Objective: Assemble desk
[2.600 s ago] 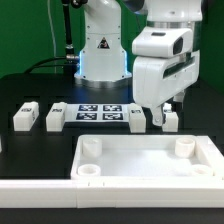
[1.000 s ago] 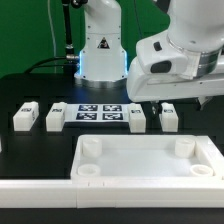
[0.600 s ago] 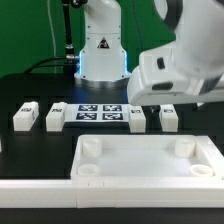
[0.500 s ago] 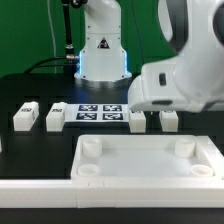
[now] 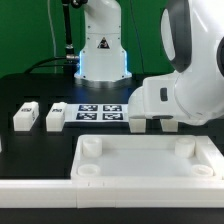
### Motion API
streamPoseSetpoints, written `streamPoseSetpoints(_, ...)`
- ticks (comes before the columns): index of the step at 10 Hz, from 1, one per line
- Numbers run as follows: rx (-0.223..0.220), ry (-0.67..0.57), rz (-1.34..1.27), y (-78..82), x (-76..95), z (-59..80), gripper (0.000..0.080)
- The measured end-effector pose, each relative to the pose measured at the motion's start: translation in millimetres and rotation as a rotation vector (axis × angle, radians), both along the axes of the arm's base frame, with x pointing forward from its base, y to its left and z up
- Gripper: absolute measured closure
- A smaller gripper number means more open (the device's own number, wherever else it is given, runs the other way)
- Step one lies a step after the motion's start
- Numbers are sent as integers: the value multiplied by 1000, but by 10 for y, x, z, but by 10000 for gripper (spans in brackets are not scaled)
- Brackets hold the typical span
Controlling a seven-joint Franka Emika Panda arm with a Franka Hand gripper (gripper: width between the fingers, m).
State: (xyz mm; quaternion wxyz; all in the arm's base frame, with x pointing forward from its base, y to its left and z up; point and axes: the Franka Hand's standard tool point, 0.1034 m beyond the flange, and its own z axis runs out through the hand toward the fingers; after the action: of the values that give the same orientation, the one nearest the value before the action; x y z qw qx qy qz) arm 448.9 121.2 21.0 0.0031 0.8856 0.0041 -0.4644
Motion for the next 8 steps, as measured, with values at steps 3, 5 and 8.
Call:
streamPoseSetpoints(3,2,-16,11,36,-160,-66,150)
streamPoseSetpoints(5,2,-20,16,58,-190,-94,150)
streamPoseSetpoints(8,2,-19,16,56,-191,-97,408)
